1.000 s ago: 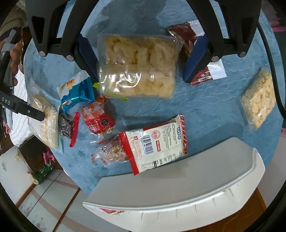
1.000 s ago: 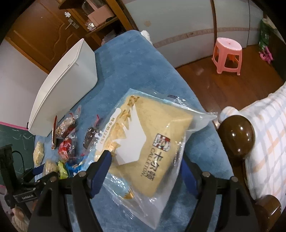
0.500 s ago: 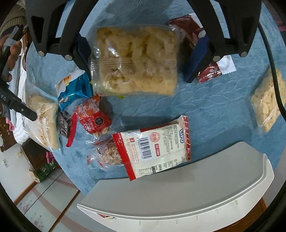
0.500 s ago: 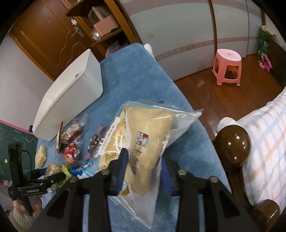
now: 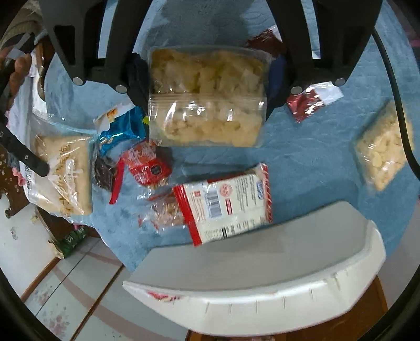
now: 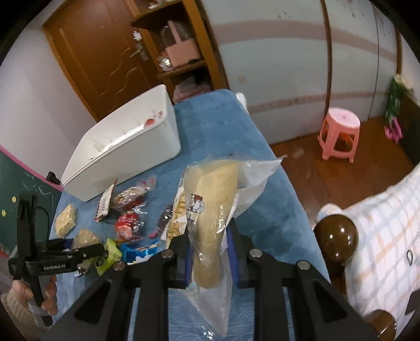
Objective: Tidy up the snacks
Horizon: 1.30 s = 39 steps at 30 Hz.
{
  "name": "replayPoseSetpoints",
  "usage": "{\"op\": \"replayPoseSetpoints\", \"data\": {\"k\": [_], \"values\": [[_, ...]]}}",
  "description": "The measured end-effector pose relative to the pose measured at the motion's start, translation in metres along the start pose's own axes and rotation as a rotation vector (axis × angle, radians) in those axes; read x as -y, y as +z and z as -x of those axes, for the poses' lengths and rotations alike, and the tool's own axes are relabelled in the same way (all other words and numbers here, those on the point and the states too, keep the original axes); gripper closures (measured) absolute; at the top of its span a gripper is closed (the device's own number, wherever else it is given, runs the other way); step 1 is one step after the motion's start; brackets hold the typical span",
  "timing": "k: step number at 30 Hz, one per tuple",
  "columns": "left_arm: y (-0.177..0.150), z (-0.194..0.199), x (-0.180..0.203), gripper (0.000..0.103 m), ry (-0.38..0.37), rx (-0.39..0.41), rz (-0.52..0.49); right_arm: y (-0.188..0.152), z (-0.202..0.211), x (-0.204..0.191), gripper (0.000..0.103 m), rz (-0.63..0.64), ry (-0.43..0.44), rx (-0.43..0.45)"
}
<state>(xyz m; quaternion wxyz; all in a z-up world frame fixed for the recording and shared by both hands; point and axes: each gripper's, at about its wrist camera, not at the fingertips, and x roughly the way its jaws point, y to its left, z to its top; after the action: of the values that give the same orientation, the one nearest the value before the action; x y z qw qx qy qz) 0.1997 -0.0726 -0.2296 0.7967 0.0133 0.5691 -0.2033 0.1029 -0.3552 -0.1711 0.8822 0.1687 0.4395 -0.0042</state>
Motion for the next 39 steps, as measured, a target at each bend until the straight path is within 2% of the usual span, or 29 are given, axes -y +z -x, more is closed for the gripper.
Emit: {"op": "replayPoseSetpoints", "data": {"k": [4,11,18,23,28,32,39], "values": [[0.001,0.025,0.008,0.034,-0.02,0.052,0.0,0.001,0.013,-0.012,0.082,0.034,0.007,0.03],[0.004,0.104,0.016,0.034,-0.039,0.192,-0.038,0.012,0.051,-0.033,0.082,0.079,0.022,0.114],[0.032,0.184,0.015,0.034,0.024,0.361,-0.076,0.046,0.092,-0.074,0.082,0.171,0.06,0.234],[0.052,0.221,0.005,0.034,0.077,0.459,-0.054,0.085,0.109,-0.106,0.082,0.222,0.082,0.314],[0.075,0.241,-0.006,0.034,0.127,0.513,-0.024,0.127,0.119,-0.137,0.082,0.27,0.073,0.398],[0.103,0.24,-0.015,0.034,0.159,0.552,-0.012,0.162,0.114,-0.154,0.082,0.274,0.072,0.429],[0.16,0.209,-0.04,0.034,0.212,0.529,0.015,0.201,0.071,-0.179,0.082,0.256,0.038,0.399]]}}
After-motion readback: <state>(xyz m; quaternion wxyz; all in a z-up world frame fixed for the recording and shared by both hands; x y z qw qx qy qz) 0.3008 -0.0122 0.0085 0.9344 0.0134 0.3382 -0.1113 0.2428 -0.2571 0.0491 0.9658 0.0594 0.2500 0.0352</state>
